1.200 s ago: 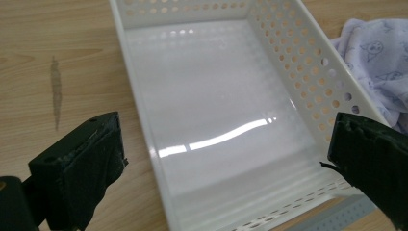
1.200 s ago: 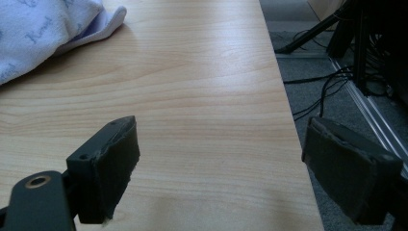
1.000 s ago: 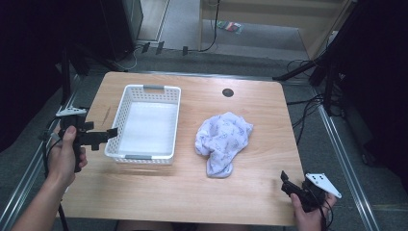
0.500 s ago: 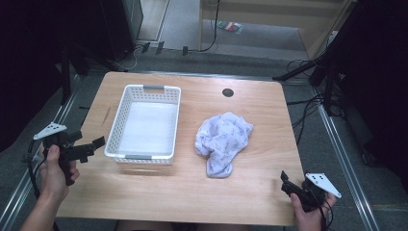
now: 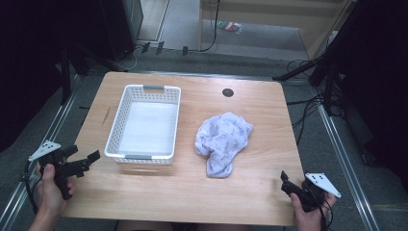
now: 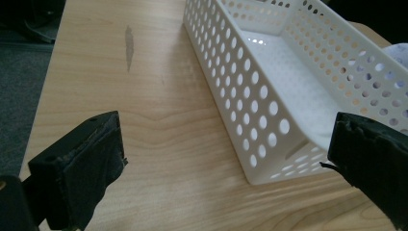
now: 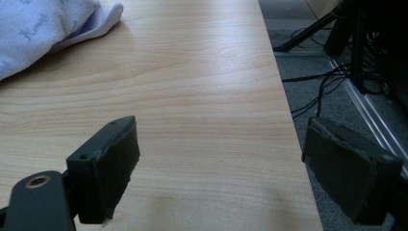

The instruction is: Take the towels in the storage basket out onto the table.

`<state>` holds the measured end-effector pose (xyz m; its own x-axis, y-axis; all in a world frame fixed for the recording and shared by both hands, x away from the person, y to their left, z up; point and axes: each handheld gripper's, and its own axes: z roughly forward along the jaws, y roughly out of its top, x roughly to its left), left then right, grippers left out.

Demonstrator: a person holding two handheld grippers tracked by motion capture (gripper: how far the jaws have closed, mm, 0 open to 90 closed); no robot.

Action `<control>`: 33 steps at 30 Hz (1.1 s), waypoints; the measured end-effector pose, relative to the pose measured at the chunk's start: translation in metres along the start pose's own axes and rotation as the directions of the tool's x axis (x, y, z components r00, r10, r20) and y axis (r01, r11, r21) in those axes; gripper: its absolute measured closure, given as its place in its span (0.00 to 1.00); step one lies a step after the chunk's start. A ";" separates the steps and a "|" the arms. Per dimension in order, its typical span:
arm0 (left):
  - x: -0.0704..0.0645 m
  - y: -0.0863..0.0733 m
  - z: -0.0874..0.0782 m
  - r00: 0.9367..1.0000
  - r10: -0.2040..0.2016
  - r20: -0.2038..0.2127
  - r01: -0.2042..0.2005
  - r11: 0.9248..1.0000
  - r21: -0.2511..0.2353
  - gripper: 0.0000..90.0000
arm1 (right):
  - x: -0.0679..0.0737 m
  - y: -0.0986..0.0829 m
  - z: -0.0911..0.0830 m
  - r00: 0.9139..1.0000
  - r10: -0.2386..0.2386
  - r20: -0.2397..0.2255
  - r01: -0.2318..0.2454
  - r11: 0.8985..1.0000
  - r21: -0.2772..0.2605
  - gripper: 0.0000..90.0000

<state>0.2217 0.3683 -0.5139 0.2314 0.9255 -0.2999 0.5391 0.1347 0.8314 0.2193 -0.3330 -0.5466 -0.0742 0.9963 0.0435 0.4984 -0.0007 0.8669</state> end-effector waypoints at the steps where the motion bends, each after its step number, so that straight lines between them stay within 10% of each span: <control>1: 0.001 -0.003 0.000 1.000 -0.006 0.002 0.006 1.000 -0.003 0.00 | 0.000 0.000 0.000 1.000 0.002 0.001 -0.002 1.000 0.001 0.14; 33: 0.011 -0.041 0.006 0.999 0.028 -0.037 -0.028 1.000 -0.001 0.02 | 0.000 0.000 0.000 1.000 -0.001 0.001 0.001 1.000 0.007 0.14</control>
<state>0.2070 0.3712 -0.5536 0.2159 0.9414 -0.2591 0.5317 0.1092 0.8399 0.2193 -0.3325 -0.5467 -0.0734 0.9964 0.0423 0.5041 0.0005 0.8637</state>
